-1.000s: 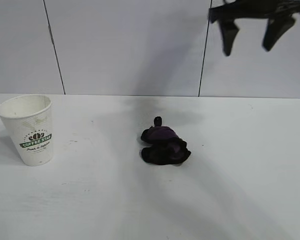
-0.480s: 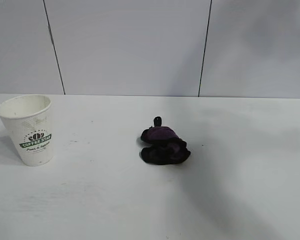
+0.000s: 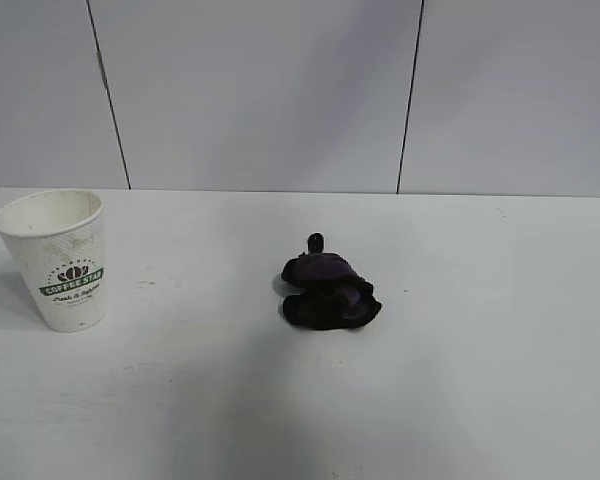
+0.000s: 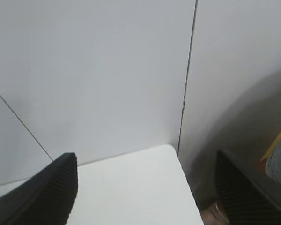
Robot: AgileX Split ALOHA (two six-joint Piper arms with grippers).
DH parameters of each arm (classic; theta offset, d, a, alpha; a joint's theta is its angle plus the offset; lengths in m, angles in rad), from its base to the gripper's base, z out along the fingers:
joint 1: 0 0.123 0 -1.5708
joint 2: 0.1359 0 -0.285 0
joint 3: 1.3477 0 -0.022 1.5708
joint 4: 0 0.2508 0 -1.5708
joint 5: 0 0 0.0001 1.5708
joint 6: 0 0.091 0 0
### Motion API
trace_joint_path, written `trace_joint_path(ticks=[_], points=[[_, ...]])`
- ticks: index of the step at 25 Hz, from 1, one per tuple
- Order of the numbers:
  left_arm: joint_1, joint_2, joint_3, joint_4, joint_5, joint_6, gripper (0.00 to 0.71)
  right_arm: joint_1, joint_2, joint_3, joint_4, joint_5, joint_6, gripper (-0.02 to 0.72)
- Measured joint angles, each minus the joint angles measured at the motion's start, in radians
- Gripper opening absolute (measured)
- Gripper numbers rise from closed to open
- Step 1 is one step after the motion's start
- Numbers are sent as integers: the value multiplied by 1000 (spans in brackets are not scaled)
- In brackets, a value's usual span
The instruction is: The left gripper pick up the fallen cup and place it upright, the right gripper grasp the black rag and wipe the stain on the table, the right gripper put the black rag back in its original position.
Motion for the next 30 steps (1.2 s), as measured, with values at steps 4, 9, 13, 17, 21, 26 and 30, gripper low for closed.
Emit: trace_joint_path(ticks=[4,9,13,17,21,26,30], points=[[0,0,0,0,0,0,694,2,-264,141,6,0,-15,558],[0,0,0,0,0,0,694,90,-589,464,6,0,-14,558],[0,0,0,0,0,0,694,201,-785,770,-16,0,23,558],[0,0,0,0,0,0,694,277,-903,1034,-79,0,42,558],[0,0,0,0,0,0,694,335,-945,1242,-124,-5,61,558],[0,0,0,0,0,0,694,355,-946,1430,-127,-98,87,558],[0,0,0,0,0,0,694,355,-946,1488,-124,-163,88,558]])
